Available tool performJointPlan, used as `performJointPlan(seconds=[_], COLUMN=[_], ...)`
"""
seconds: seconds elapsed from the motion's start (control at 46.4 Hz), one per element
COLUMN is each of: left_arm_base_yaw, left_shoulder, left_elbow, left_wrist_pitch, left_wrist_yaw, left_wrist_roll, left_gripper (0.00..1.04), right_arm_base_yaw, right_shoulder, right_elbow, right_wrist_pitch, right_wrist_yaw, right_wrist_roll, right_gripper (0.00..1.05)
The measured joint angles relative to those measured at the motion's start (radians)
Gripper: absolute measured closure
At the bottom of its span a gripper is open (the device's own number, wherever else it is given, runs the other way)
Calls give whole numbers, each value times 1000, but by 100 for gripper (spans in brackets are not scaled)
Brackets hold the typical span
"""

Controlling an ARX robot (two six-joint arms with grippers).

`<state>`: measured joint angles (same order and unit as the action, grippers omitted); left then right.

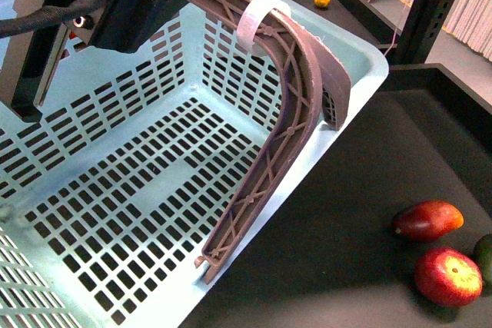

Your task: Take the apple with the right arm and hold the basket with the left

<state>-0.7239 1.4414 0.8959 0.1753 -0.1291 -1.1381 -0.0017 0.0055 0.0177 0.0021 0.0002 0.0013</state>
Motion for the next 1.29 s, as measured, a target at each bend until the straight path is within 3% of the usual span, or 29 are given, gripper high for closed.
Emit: performJointPlan(seconds=[0.367, 0.453, 0.561, 0.712, 0.863, 1.014, 1.294], left_arm_base_yaw=[0, 0, 0, 0, 0, 0, 0], left_shoulder=[0, 1, 1, 1, 1, 1, 1], left_elbow=[2, 2, 3, 3, 3, 3, 3], left_wrist_pitch=[0, 0, 0, 0, 0, 0, -1], left_wrist_yaw=[1, 2, 1, 2, 1, 2, 0], left_wrist_roll=[2, 3, 5, 5, 5, 5, 5], left_gripper=[98, 98, 98, 98, 98, 98, 98], right_arm_base_yaw=[0, 35, -5, -132, -239, -278, -292], right_shoulder=[0, 145, 259, 454, 845, 1247, 1789], right_elbow=[0, 98, 124, 140, 165, 259, 412], right_wrist_pitch=[0, -259, -329, -158, 147, 382, 460], right_wrist_yaw=[0, 167, 146, 3, -42, -72, -122], right_wrist_roll=[0, 158, 263, 258, 154, 105, 48], right_gripper=[9, 9, 9, 9, 9, 9, 9])
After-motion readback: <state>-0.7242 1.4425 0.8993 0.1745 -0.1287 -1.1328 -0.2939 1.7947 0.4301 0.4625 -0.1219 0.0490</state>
